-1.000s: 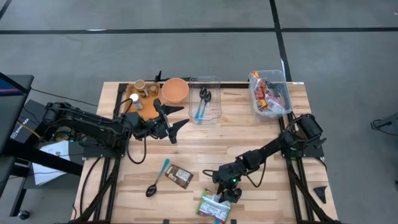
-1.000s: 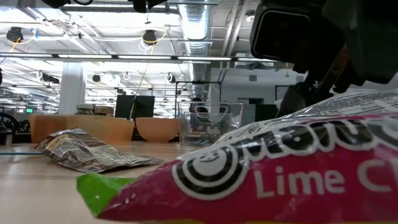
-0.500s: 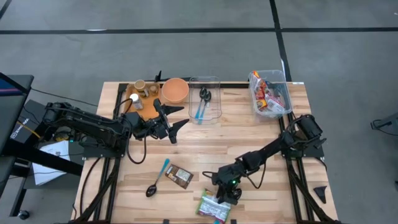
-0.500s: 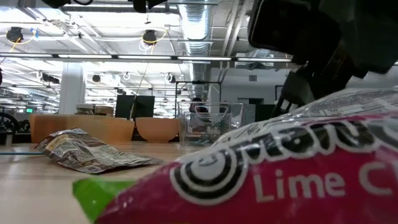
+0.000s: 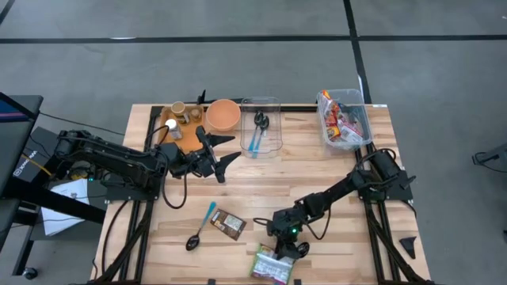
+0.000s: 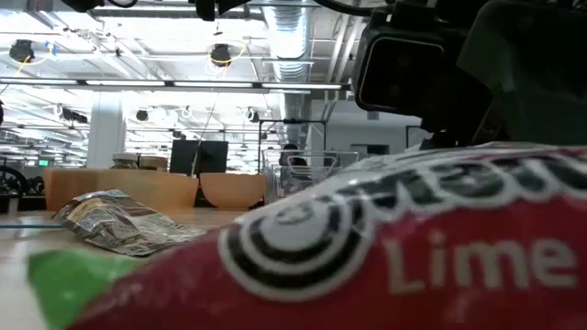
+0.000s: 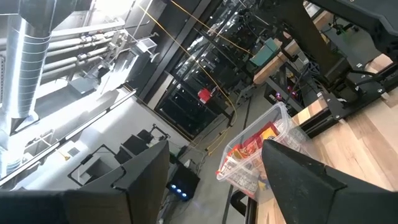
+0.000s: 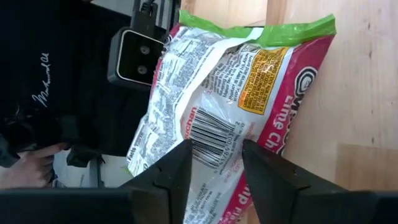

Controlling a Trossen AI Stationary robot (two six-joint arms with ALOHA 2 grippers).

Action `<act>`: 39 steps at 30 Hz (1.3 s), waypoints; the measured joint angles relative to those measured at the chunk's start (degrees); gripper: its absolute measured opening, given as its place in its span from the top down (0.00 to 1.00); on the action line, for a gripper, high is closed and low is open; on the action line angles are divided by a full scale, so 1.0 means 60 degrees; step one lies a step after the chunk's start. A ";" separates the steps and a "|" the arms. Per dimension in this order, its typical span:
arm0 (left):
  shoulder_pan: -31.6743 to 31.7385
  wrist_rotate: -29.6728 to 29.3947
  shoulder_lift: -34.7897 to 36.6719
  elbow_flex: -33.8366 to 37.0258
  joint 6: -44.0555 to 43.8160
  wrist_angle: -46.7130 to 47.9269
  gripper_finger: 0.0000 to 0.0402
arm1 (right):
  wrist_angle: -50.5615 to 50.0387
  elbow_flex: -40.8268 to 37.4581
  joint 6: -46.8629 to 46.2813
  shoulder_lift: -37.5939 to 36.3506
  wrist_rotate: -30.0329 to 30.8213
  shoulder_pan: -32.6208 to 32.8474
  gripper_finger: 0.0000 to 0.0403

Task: Pick & Place Food Item
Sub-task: Put the green noodle pack into the transparent container

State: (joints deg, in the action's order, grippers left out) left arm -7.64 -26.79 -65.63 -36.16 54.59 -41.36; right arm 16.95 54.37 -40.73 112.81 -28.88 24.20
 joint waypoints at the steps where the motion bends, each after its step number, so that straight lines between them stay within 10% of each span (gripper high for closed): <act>1: 0.0000 0.0000 0.0000 0.0000 0.0000 0.0004 0.38 | -0.0007 0.0000 0.0007 0.0000 0.0001 -0.0003 0.68; 15: 0.0000 -0.0011 0.0000 0.0000 0.0000 0.0000 0.38 | -0.0123 0.0000 0.0924 -0.0007 -0.0082 -0.0180 0.95; 39: 0.0000 -0.0015 0.0000 0.0000 0.0000 -0.0001 0.38 | -0.1400 0.0000 0.2361 -0.0346 -0.0056 -0.0933 1.00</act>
State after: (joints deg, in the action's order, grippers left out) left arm -7.64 -26.87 -65.63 -36.16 54.59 -41.37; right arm 8.55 54.37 -26.57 110.74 -29.22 18.60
